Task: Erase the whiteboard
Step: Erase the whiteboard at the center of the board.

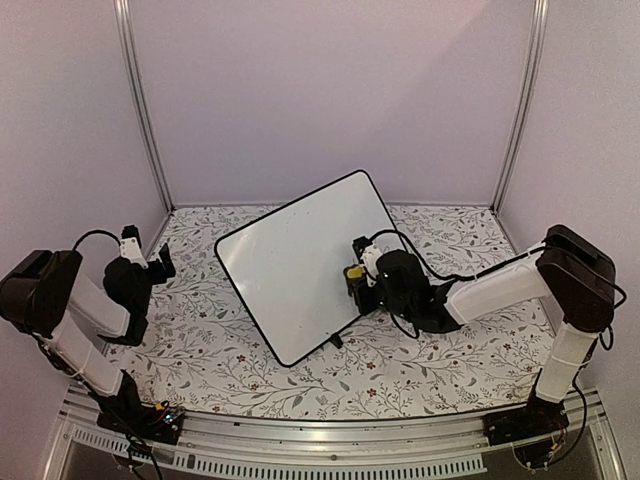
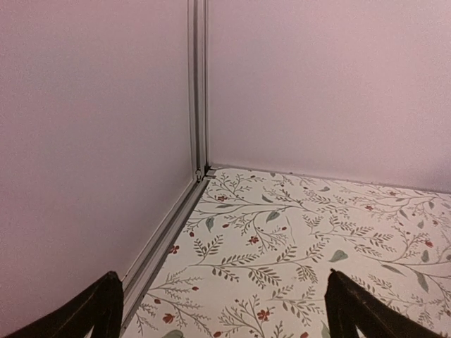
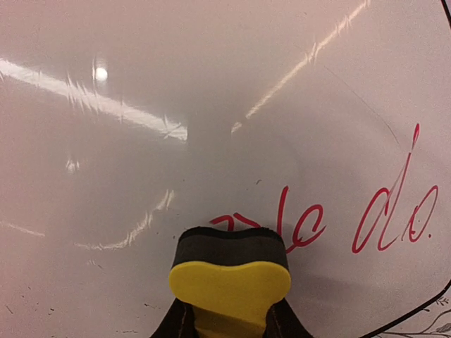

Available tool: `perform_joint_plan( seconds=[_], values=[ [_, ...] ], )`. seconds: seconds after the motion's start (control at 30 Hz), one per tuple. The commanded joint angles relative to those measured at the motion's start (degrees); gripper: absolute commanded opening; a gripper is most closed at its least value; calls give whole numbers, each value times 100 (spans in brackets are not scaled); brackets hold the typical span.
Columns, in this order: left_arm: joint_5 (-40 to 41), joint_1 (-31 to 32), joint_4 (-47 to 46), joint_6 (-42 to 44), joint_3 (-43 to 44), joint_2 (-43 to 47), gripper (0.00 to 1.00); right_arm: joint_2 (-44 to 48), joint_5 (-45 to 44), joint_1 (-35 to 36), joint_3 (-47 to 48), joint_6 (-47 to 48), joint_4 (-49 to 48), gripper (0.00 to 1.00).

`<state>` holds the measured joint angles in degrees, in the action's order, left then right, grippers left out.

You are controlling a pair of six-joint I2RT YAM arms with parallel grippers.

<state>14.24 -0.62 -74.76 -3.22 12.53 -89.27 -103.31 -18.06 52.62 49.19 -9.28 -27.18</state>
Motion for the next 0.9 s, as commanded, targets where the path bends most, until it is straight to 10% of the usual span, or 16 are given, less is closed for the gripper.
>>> perform_joint_plan(
  seconds=[0.0,0.87],
  values=[
    [27,51,-186,15,56,-37,100,301,-300,22,450,268,182,0],
    [-13,27,-196,-1,56,-44,100,-382,-129,20,534,111,161,0]
  ],
)
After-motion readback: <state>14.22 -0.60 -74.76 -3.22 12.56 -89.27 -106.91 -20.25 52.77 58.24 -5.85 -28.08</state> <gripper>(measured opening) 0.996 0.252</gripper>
